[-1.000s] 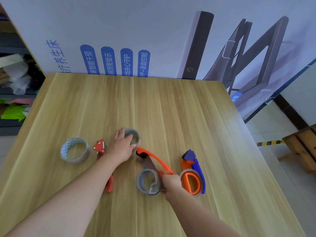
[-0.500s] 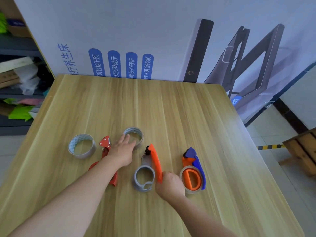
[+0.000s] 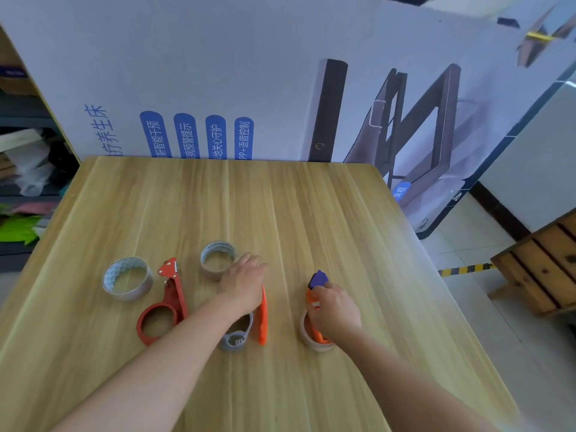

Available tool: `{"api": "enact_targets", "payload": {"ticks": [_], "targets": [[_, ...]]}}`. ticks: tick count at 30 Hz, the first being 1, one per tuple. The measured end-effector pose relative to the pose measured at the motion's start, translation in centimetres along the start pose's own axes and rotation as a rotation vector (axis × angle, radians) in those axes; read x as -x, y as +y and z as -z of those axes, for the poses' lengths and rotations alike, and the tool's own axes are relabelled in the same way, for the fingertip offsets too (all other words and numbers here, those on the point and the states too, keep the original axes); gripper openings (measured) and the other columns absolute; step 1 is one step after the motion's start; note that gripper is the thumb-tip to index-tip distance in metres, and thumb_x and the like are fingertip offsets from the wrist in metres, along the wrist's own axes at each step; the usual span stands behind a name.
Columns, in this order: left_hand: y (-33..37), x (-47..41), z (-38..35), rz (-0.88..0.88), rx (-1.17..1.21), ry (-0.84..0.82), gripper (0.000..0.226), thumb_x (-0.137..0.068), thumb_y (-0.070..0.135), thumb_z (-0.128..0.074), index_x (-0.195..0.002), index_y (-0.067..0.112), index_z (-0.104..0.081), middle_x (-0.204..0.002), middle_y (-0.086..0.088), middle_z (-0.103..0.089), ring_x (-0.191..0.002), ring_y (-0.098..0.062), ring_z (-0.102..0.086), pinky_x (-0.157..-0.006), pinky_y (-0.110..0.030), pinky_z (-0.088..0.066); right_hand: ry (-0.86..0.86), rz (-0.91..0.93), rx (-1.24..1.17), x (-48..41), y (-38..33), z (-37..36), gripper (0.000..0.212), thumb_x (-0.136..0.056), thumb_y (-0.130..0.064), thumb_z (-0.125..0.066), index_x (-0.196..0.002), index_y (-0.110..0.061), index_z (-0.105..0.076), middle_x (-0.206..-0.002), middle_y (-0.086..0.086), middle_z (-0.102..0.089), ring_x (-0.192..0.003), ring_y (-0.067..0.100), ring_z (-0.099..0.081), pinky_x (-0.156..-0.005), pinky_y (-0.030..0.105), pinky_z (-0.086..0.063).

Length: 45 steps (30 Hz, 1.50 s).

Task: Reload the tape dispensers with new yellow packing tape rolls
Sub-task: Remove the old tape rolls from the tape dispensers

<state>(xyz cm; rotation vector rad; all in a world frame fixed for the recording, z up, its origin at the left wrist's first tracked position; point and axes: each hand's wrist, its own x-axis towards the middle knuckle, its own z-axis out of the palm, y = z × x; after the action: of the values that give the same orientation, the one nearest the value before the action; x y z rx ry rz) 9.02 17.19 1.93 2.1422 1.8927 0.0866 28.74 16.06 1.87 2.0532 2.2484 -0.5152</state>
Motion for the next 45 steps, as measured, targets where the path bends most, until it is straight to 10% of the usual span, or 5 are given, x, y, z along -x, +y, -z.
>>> {"api": "enact_targets", "payload": {"ticks": [13, 23, 33, 36, 45], "targets": [[11.2, 2.3, -7.5, -0.004, 0.017, -0.187, 0.079, -0.071, 0.061, -0.067, -0.135, 0.023, -0.041, -0.148, -0.002, -0.032, -0.135, -0.023, -0.032, -0.106, -0.041, -0.036, -0.297, 0.023, 0.025, -0.8, 8.4, -0.2, 0.037, -0.093, -0.036, -0.046, -0.123, -0.017, -0.054, -0.116, 0.003, -0.064, -0.105, 0.023, -0.061, -0.071, 0.030, -0.047], [14.1, 3.3, -9.7, 0.197, 0.200, -0.092, 0.020, -0.084, 0.040, -0.066, -0.088, 0.023, -0.058, -0.159, -0.005, -0.010, -0.144, -0.023, -0.014, -0.105, -0.038, -0.038, -0.417, 0.049, -0.357, -2.2, 10.6, -0.8, 0.032, -0.088, -0.033, -0.054, -0.116, -0.018, -0.057, -0.082, -0.007, -0.065, -0.068, 0.011, -0.059, -0.058, 0.024, -0.047], [12.1, 2.6, -7.6, 0.306, 0.642, 0.049, 0.040, -0.087, 0.029, -0.065, -0.055, 0.026, -0.039, -0.153, -0.002, -0.035, -0.125, -0.018, -0.051, -0.084, -0.028, -0.040, -0.556, -0.184, -0.951, -4.0, 10.7, 0.2, 0.035, -0.087, -0.029, -0.065, -0.119, -0.019, -0.059, -0.076, 0.006, -0.066, -0.068, 0.023, -0.060, -0.078, 0.038, -0.058], [11.2, 1.8, -6.4, 0.386, 0.721, 0.197, 0.046, -0.087, 0.021, -0.067, -0.053, 0.017, -0.036, -0.124, 0.003, -0.057, -0.093, -0.023, -0.058, -0.073, -0.029, -0.039, -0.506, -0.193, -0.968, -4.5, 11.0, 0.7, 0.030, -0.084, -0.026, -0.066, -0.113, -0.022, -0.060, -0.070, 0.005, -0.066, -0.063, 0.024, -0.058, -0.085, 0.045, -0.056], [9.6, -1.3, -2.5, 0.465, 0.644, 0.350, 0.018, -0.075, 0.022, -0.079, -0.087, 0.010, -0.072, -0.125, 0.001, -0.047, -0.117, -0.016, -0.045, -0.100, -0.027, -0.034, -0.511, -0.252, -0.943, -4.2, 10.2, 0.4, 0.029, -0.084, -0.017, -0.064, -0.112, -0.021, -0.057, -0.075, 0.008, -0.068, -0.061, 0.021, -0.061, -0.077, 0.041, -0.061]]}}
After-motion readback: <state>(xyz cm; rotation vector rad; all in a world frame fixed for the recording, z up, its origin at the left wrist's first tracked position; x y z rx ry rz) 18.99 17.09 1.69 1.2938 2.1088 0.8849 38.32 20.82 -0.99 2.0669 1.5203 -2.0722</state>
